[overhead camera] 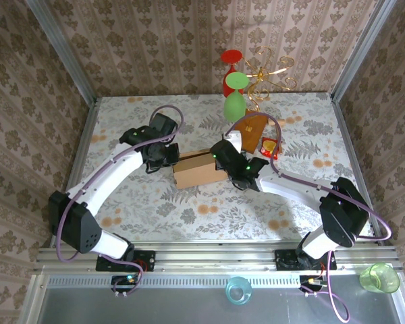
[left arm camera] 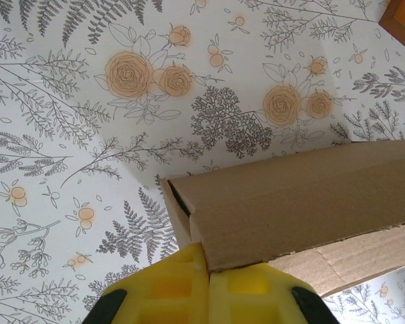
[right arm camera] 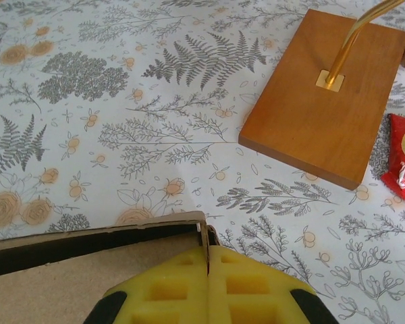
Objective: Fold the paper box
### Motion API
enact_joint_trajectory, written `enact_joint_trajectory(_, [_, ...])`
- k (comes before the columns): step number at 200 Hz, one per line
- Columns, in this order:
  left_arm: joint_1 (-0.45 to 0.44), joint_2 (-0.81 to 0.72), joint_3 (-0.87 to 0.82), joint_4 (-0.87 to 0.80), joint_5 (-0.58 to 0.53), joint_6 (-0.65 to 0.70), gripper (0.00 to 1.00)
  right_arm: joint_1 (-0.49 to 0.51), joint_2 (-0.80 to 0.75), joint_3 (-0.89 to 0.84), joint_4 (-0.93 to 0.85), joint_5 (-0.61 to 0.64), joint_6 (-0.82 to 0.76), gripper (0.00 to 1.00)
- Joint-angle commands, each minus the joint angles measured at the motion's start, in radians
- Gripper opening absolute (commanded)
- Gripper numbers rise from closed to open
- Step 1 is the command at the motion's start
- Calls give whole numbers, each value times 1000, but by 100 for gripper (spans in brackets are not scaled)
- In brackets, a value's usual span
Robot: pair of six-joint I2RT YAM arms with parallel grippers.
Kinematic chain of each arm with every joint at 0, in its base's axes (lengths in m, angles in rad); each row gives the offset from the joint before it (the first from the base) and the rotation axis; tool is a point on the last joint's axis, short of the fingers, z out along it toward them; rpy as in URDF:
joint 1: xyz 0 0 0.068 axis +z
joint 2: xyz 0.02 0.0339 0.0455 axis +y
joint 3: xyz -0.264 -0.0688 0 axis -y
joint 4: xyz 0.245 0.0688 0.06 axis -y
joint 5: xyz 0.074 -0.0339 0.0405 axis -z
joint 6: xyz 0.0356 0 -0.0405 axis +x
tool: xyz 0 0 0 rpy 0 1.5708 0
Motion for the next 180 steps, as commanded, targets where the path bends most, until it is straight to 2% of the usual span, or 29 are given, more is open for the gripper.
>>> enact_joint_trajectory(1, [9,-6,45,-11,63,10,0,1,37,20,-64,-49,-25,0])
enact_joint_trajectory(70, [43,-9,39,8,153,17,0,-15,49,24,-61,-97,-54,0])
enact_joint_trajectory(180, [59,-15,42,10,177,19,0,-19,45,-25,-32,-96,-112,0])
